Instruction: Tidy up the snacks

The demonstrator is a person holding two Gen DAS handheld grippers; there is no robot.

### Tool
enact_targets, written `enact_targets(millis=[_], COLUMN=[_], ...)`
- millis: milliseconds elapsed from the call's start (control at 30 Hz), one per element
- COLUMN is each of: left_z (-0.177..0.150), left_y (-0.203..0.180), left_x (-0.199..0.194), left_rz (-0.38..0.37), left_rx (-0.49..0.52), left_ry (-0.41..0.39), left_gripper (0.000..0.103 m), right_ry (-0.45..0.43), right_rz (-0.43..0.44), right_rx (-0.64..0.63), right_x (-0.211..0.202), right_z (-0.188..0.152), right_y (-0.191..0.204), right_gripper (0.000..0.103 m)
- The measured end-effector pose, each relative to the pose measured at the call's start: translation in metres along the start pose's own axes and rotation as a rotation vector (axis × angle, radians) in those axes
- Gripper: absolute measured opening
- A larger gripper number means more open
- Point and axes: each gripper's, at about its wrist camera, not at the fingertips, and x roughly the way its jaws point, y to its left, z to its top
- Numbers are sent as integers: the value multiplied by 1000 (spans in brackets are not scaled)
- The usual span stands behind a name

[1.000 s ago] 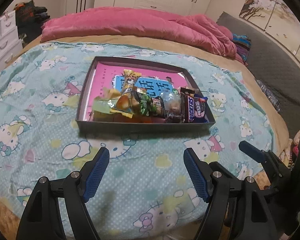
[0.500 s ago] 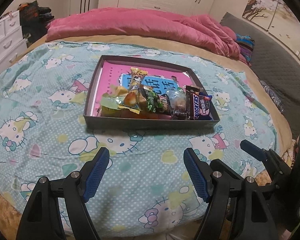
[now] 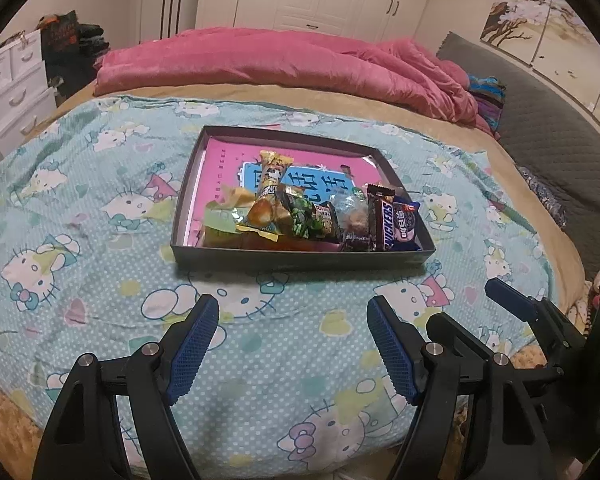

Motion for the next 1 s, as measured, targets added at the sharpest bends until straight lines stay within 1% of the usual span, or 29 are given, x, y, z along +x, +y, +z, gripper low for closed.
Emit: enact_targets(millis=[433, 633, 1000], left_z=[-2, -2, -2], left_y=[0, -1, 2], left_x=[-1, -2, 3], left_rz=[6, -17, 2], left_rx=[-5, -12, -20], left_ry=[6, 3, 17], left_gripper=[78, 78, 78], right_ry=[13, 17, 17], right_rz=[-3, -4, -7], right_rx=[9, 11, 8], right_x=[3, 4, 5], right_z=[-1, -2, -2], right_y=[-3, -4, -3], right_gripper=[97, 97, 97])
